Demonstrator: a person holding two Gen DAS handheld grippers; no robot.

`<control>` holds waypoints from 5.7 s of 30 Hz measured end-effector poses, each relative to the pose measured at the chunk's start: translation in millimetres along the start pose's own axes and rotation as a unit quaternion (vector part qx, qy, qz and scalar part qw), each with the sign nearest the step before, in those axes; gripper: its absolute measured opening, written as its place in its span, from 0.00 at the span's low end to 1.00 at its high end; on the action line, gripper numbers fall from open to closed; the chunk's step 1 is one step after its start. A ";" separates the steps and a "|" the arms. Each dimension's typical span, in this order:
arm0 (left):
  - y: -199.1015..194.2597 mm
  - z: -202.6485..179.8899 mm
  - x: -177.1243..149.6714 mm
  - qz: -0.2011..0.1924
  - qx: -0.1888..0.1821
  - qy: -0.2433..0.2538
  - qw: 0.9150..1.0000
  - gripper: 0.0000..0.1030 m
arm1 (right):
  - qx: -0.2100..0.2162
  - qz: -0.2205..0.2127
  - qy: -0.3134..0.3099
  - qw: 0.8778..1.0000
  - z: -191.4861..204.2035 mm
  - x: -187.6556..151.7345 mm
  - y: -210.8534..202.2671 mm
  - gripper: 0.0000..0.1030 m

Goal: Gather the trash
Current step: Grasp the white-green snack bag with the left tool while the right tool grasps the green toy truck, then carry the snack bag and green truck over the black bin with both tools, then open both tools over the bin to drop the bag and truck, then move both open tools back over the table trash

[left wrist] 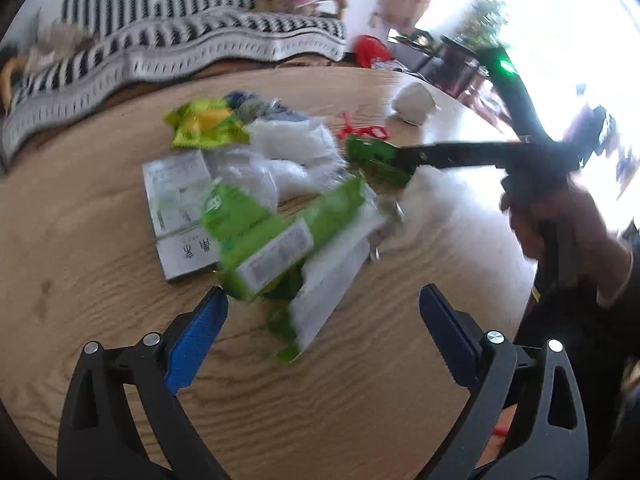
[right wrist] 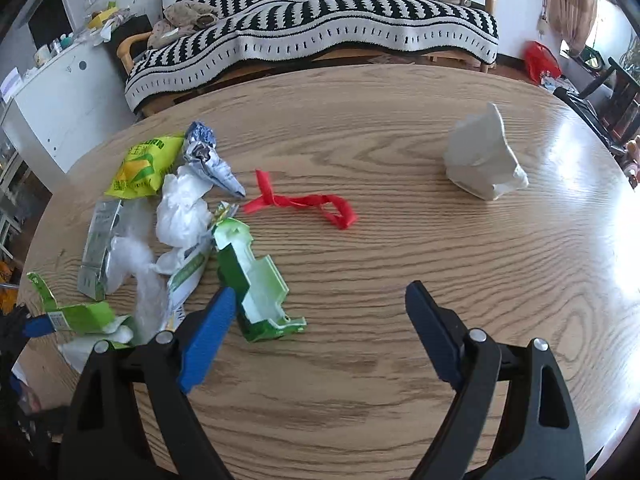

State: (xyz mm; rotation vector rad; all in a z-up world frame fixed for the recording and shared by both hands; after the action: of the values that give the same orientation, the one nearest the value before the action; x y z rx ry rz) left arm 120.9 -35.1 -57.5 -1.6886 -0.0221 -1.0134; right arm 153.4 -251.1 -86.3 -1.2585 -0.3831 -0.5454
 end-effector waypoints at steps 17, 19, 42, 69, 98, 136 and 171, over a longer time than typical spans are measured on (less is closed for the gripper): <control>22.5 -11.5 9.4 -0.001 0.093 0.054 0.994 0.71 | -0.004 0.037 -0.076 0.996 25.3 -8.2 20.9 0.45; 24.5 -14.1 7.1 0.006 0.103 0.065 0.993 0.61 | -0.006 0.037 -0.082 0.996 26.7 -8.1 20.8 0.35; -42.9 2.9 9.9 -0.009 0.096 -0.018 0.995 0.33 | 0.040 -0.015 -0.070 0.997 40.1 -6.6 -23.5 0.26; -12.3 -35.1 68.6 -0.032 0.133 -0.071 0.988 0.33 | 0.020 -0.076 -0.011 0.997 -21.3 -24.1 -111.5 0.26; 113.4 -570.5 52.9 0.112 -0.181 0.122 0.969 0.34 | -0.207 -0.133 0.309 0.919 -397.1 -319.9 -349.7 0.26; 139.7 -606.6 26.0 0.134 -0.189 0.186 0.955 0.61 | -0.207 -0.117 0.374 0.897 -425.2 -367.6 -333.9 0.67; -5.6 -109.4 99.1 -0.040 0.151 -0.010 0.988 0.90 | -0.030 -0.104 0.070 0.992 -112.0 -57.6 -169.4 0.80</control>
State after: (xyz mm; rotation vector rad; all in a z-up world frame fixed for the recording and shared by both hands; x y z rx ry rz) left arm 115.0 -165.8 10.9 -1.4297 -0.2466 -0.9965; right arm 5.5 -383.9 -15.4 -1.2361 -0.3845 -0.8234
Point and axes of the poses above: each gripper's, at about its wrist camera, not at the fingertips, and y roughly the way its jaws point, z to its left, x to its top, the point moved 3 cm from there along y, roughly the way its jaws point, and after that the axes turned 9 degrees about x, right-handed, at the moved point
